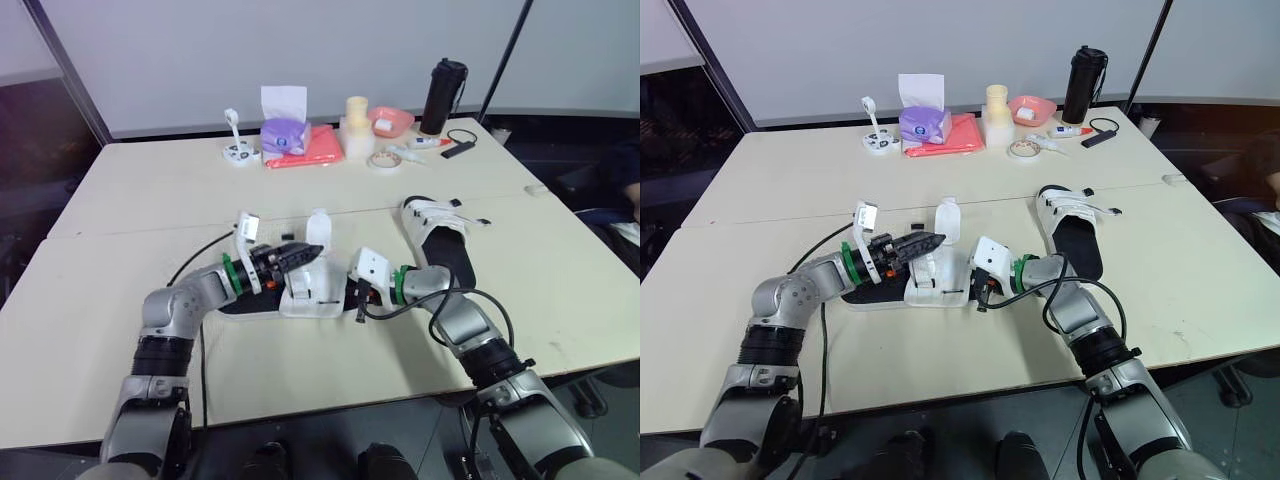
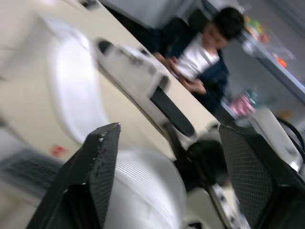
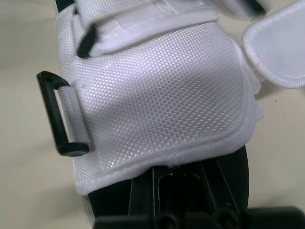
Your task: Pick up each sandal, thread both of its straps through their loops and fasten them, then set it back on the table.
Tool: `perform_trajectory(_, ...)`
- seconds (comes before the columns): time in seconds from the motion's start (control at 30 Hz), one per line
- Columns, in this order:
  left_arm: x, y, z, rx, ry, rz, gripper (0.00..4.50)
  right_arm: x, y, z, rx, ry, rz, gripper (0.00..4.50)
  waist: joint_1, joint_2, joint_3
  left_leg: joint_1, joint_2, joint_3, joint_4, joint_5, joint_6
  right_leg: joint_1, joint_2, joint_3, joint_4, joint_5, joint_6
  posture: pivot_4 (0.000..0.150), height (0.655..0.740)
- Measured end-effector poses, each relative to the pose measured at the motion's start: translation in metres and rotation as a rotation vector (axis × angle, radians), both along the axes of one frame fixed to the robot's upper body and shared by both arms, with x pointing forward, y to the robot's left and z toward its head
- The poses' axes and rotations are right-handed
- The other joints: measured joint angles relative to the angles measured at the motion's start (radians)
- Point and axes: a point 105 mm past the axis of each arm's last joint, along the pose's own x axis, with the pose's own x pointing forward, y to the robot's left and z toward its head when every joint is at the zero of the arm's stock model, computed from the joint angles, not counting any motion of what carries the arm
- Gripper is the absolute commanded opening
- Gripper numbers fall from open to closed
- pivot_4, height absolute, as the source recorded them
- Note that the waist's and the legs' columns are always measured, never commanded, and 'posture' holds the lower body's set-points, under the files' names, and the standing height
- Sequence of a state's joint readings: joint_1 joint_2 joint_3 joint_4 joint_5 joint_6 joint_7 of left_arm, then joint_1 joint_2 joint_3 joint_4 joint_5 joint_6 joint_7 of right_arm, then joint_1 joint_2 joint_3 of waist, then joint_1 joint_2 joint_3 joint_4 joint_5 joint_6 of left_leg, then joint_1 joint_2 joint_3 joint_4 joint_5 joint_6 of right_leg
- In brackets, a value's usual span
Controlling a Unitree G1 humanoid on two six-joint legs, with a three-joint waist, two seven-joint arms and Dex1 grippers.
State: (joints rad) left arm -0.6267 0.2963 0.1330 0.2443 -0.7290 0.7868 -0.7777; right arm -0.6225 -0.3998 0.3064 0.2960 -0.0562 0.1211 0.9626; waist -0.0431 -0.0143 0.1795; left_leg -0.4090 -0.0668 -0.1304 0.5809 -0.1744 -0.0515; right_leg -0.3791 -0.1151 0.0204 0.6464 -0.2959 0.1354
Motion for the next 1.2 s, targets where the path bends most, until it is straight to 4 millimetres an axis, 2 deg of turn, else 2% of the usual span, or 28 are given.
perform_trajectory(0.3, 0.014, 0.002, -0.01, 0.004, 0.018, 0.078, 3.42, 0.0, 0.0, 0.0, 0.0, 0.0, -0.001, 0.0, 0.001, 0.0, 0.0, 0.0, 0.0, 0.0, 0.0, 0.0, -0.001, 0.0, 0.0, -0.001, 0.0, 0.0, 0.0, 0.15, 0.74)
perform_trajectory(0.37, 0.027, 0.008, -0.002, -0.027, 0.019, 0.145, 3.42, 0.0, 0.0, 0.0, 0.0, -0.001, -0.002, 0.0, 0.001, -0.001, 0.0, 0.0, 0.0, 0.0, 0.0, 0.001, -0.001, 0.0, 0.0, -0.001, 0.0, 0.0, 0.0, 0.15, 0.74)
perform_trajectory(0.47, 0.045, 0.025, 0.023, -0.067, -0.029, 0.252, 3.42, 0.0, 0.0, 0.0, 0.001, -0.002, -0.002, 0.0, 0.0, -0.002, 0.0, 0.0, 0.0, 0.0, 0.0, 0.001, -0.001, 0.0, 0.0, -0.001, 0.0, 0.0, 0.0, 0.15, 0.74)
perform_trajectory(0.53, 0.051, 0.037, 0.04, -0.074, -0.079, 0.302, 3.42, 0.0, 0.0, 0.0, 0.001, -0.002, -0.002, 0.0, -0.001, -0.002, 0.0, 0.0, -0.001, 0.0, 0.0, 0.001, -0.001, 0.0, 0.0, -0.001, 0.0, 0.0, 0.0, 0.15, 0.74)
perform_trajectory(0.6, 0.052, 0.044, 0.044, -0.07, -0.089, 0.32, 3.42, 0.0, 0.0, 0.0, 0.001, -0.002, -0.002, 0.0, -0.001, -0.002, 0.0, 0.0, -0.001, 0.0, 0.0, 0.001, -0.001, 0.0, 0.0, -0.001, 0.0, 0.0, 0.0, 0.15, 0.74)
perform_trajectory(0.7, 0.048, 0.051, 0.027, -0.014, -0.041, 0.304, 3.42, 0.0, 0.001, 0.0, 0.002, -0.002, -0.002, 0.0, -0.002, -0.002, 0.0, 0.0, -0.001, 0.0, 0.0, 0.001, -0.001, 0.0, 0.0, -0.001, 0.001, 0.0, 0.0, 0.15, 0.74)
perform_trajectory(0.73, 0.044, 0.051, 0.014, 0.023, -0.005, 0.28, 3.42, 0.001, 0.0, -0.001, 0.002, -0.002, -0.003, 0.0, -0.002, -0.002, 0.0, 0.0, -0.001, 0.0, 0.0, 0.001, -0.001, 0.0, 0.0, -0.001, 0.001, 0.0, 0.0, 0.15, 0.74)
perform_trajectory(0.9, 0.028, 0.04, -0.031, 0.142, 0.121, 0.186, 3.42, 0.001, 0.001, -0.001, 0.005, -0.002, -0.003, 0.0, -0.001, -0.002, 0.0, 0.0, -0.001, -0.001, 0.0, 0.001, -0.002, 0.001, 0.0, -0.001, 0.001, 0.0, 0.0, 0.15, 0.74)
perform_trajectory(1.03, 0.027, 0.034, -0.032, 0.145, 0.127, 0.165, 3.42, 0.001, 0.001, -0.001, 0.006, -0.003, -0.004, 0.0, 0.0, -0.002, 0.0, 0.0, -0.001, -0.001, 0.0, 0.001, -0.002, 0.001, 0.0, -0.001, 0.001, 0.0, 0.0, 0.15, 0.74)
perform_trajectory(1.17, 0.028, 0.017, -0.029, 0.104, 0.135, 0.113, 3.42, 0.001, 0.002, -0.001, 0.008, -0.003, -0.005, 0.0, 0.0, -0.003, 0.0, 0.0, -0.001, -0.001, 0.0, 0.001, -0.002, 0.001, 0.0, -0.002, 0.001, 0.0, 0.0, 0.15, 0.74)
perform_trajectory(1.2, 0.029, 0.013, -0.029, 0.096, 0.14, 0.102, 3.18, 0.001, 0.002, -0.001, 0.009, -0.004, -0.004, 0.0, -0.001, -0.003, 0.0, 0.0, -0.001, -0.001, 0.0, 0.001, -0.002, 0.001, 0.0, -0.002, 0.001, 0.0, 0.0, 0.15, 0.74)
